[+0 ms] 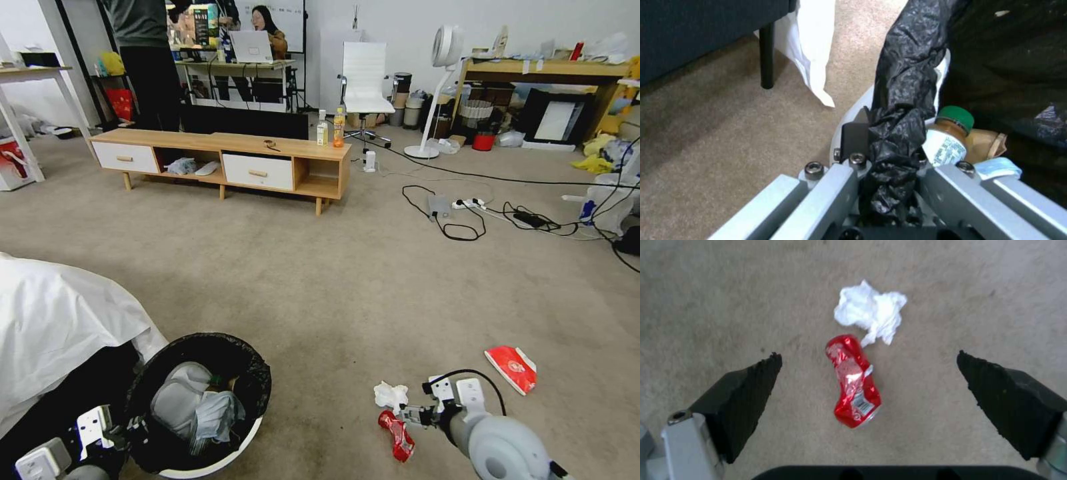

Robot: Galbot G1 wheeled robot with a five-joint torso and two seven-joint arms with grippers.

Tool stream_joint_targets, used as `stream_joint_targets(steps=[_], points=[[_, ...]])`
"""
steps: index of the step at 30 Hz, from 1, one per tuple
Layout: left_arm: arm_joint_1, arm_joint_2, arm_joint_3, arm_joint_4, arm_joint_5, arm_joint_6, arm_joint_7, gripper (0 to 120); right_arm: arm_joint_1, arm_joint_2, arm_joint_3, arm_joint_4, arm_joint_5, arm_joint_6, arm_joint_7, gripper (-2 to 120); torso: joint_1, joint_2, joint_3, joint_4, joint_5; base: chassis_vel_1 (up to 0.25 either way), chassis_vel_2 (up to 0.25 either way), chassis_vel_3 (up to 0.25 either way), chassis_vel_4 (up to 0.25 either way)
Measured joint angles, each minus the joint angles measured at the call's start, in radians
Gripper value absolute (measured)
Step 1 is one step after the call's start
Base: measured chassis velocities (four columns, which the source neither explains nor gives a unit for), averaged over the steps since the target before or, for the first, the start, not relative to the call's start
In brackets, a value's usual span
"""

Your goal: Pick up the trash bin and place the garbage on the floor into it.

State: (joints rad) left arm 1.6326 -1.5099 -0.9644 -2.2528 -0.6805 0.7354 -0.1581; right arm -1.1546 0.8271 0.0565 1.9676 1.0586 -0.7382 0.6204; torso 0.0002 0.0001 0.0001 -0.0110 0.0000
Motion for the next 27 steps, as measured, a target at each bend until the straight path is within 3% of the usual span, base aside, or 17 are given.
stream_joint_targets(steps=[16,27], points=[[-0.004,-0.002,-0.010,0.016,-0.005,0.000,0.000,1,0.134,0.073,-0.164,-0.234,-0.087,0.048,-0.081,99,0.000,0.000,0.000,-0.0002,0.0000,0.000,0.000,0.000,0.000],[-0.007,-0.007,-0.009,0.029,-0.001,0.000,0.000,1,0.159,0.098,-0.201,-0.338,-0.114,0.086,-0.117,96,0.000,0.000,0.000,-0.0002,0.0000,0.000,0.000,0.000,0.000]])
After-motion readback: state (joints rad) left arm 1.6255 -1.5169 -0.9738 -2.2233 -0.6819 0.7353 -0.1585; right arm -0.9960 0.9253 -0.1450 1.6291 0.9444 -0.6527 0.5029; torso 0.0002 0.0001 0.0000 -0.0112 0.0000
